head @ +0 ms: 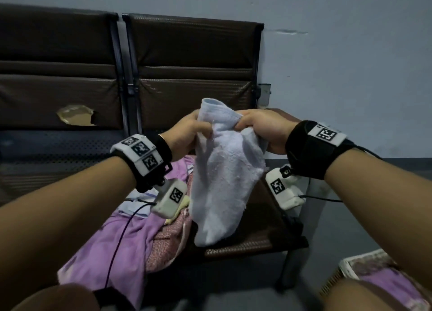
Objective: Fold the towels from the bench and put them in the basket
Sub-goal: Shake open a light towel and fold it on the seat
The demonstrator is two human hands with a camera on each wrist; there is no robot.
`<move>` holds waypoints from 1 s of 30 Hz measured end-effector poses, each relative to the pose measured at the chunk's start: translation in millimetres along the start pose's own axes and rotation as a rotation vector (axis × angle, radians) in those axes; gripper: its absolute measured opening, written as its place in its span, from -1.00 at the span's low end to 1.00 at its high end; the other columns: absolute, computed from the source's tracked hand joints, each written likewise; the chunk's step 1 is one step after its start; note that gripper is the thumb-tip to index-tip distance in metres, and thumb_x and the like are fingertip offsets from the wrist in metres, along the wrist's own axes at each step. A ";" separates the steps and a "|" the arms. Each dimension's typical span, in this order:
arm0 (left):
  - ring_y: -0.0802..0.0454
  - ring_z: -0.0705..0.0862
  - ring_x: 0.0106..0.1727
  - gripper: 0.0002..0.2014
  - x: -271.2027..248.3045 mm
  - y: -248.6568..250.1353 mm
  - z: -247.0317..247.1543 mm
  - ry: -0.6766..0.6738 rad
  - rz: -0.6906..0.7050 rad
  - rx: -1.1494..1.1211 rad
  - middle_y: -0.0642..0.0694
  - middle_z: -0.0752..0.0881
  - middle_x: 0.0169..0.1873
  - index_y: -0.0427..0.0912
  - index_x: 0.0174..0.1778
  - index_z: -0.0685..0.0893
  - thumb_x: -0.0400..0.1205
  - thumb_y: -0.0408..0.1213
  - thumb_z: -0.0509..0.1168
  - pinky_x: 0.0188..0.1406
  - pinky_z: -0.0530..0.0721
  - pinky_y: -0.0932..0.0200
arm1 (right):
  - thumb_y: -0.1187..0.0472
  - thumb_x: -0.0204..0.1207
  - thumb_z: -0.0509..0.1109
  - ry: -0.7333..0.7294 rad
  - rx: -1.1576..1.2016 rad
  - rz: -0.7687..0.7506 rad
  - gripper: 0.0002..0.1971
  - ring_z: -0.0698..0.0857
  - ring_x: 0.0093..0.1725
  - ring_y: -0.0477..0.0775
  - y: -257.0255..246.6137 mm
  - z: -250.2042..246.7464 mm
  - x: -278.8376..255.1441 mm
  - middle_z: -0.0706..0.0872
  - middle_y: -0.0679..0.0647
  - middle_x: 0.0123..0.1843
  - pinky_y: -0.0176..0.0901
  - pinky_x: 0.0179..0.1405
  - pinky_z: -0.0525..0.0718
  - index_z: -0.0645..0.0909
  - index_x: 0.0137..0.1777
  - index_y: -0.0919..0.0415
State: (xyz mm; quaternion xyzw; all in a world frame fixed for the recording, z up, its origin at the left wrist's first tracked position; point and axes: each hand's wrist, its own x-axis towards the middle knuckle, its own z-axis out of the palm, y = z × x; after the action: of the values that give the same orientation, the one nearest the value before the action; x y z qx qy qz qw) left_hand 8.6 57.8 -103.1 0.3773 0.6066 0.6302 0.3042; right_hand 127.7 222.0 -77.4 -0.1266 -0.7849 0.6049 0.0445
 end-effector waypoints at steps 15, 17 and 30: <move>0.04 0.67 -0.13 -0.88 87.8 6.3 -29.5 0.452 0.221 0.433 -0.32 0.82 -0.09 -0.34 -0.08 0.81 0.59 -0.39 0.38 0.01 0.75 -0.21 | 0.16 0.42 0.31 0.528 -0.512 -0.118 -0.81 0.68 -0.25 0.12 13.2 -55.9 56.4 0.71 0.06 -0.33 -0.15 -0.35 0.59 0.75 -0.16 0.18; 0.05 0.72 -0.14 -0.86 95.1 17.6 -33.8 0.473 0.261 0.364 -0.29 0.84 -0.07 -0.29 -0.08 0.83 0.47 -0.41 0.45 0.00 0.78 -0.19 | 0.19 0.54 0.28 0.614 -0.437 -0.223 -0.79 0.66 -0.24 -0.02 8.3 -57.1 63.3 0.74 -0.03 -0.26 -0.21 -0.32 0.56 0.78 -0.06 0.11; -0.08 0.74 -0.12 -0.91 26.6 -117.5 -38.2 0.120 -0.177 0.534 -0.27 0.80 -0.16 -0.31 -0.05 0.81 0.64 -0.35 0.44 0.08 0.77 -0.14 | 0.13 0.62 0.37 0.174 -0.562 0.170 -0.68 0.58 -0.34 0.09 128.2 -27.9 26.2 0.63 0.15 -0.36 -0.10 -0.29 0.45 0.68 -0.25 0.38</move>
State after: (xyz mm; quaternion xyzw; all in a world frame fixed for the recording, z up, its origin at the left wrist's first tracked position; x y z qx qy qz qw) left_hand -46.6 69.0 -216.3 0.3517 0.7987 0.4402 0.2111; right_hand 127.3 285.1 -195.4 -0.2506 -0.9012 0.3527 0.0238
